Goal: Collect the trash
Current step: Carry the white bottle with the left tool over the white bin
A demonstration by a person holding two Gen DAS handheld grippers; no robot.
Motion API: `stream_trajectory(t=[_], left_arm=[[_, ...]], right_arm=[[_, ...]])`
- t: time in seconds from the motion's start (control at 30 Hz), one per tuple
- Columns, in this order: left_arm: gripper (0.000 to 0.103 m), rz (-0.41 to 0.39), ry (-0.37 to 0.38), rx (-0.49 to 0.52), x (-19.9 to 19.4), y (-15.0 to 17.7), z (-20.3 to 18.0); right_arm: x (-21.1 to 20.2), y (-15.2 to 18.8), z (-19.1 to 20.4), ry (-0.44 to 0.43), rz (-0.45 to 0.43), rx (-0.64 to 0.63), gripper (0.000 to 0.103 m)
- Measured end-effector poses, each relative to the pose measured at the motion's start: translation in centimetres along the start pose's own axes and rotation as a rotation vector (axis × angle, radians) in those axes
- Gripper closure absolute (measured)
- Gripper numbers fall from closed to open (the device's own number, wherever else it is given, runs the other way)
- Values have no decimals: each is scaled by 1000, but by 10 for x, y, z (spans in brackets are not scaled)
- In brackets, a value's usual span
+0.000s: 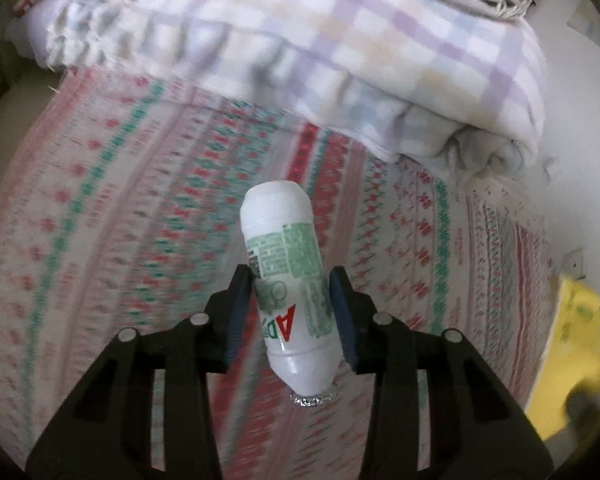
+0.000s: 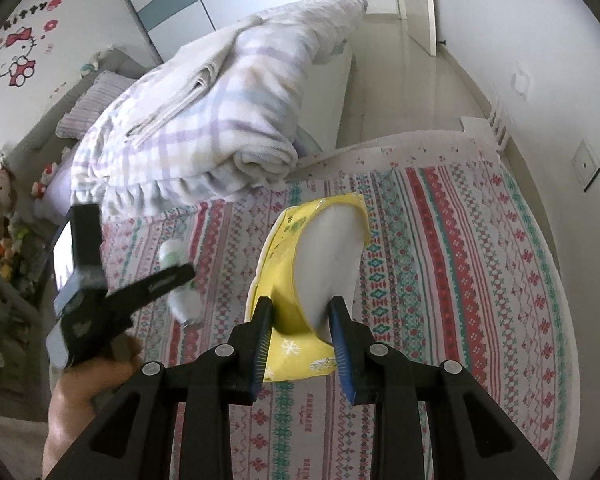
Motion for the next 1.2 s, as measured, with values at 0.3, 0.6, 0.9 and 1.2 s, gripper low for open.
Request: stream_trajectory(t=[0.3,0.6,0.9,1.2], left_arm=[[61,-125,-89,43,-69,0,77],[61,-209,-142,22,-124,11,145],[61,-206,-130,-49,-159,21,235],[61,-136,-87,-298,-180,31,390]], right_arm=[[-13,2,28,-42,-32,-54,73],[-17,11,63,-77,-35,-118,73],[-14,28,104,-142,-13,-165,73],[-15,36,126,-229,-1,-152,74]])
Point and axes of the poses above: each gripper's, at about its wrist camera, not at the fingertips, and x roughly the way its jaws point, z to its left, y to its underside, the point moved 4 cm from there along x, roughly the way its jaws point, and after that the axes turned 3 degrees about -z, right-handed, at the moved point
